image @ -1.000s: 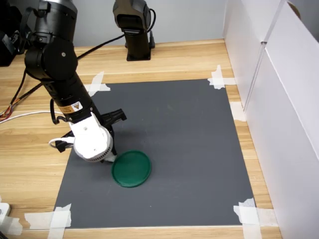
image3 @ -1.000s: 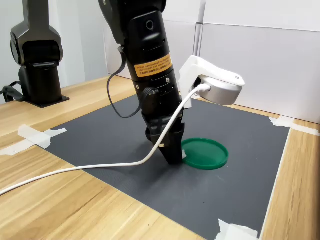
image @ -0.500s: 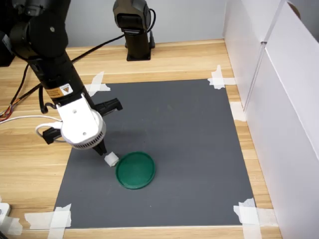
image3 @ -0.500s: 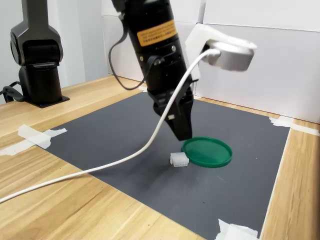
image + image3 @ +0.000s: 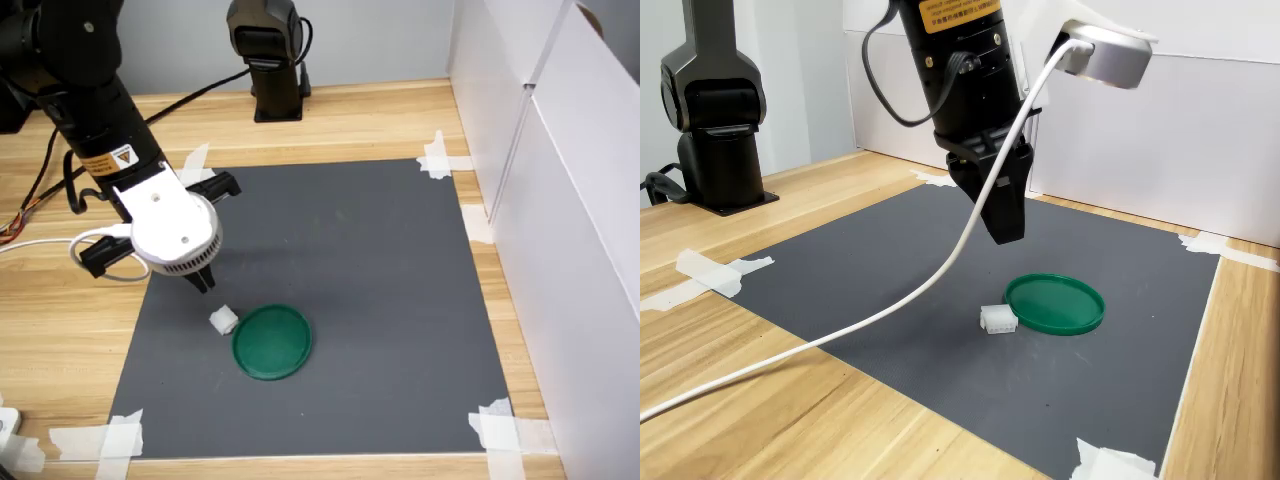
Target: Grasp a white terminal and put it in the green lid.
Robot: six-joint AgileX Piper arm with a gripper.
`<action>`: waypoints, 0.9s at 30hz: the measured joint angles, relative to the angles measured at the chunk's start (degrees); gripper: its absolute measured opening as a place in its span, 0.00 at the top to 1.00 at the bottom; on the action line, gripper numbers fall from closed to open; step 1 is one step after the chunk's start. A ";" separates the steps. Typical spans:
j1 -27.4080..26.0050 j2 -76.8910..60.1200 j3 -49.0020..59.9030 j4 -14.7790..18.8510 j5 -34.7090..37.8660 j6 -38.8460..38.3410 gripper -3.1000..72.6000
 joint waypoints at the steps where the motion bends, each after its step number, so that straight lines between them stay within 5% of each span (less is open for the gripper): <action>1: 0.00 0.00 0.00 -0.27 0.00 -0.32 0.78; 8: 0.00 0.00 0.49 -1.09 -0.31 -1.65 0.37; 12: 0.00 0.00 2.76 -1.52 -1.26 -1.26 0.24; 27: 2.68 3.47 4.63 -5.91 -6.58 -0.68 0.21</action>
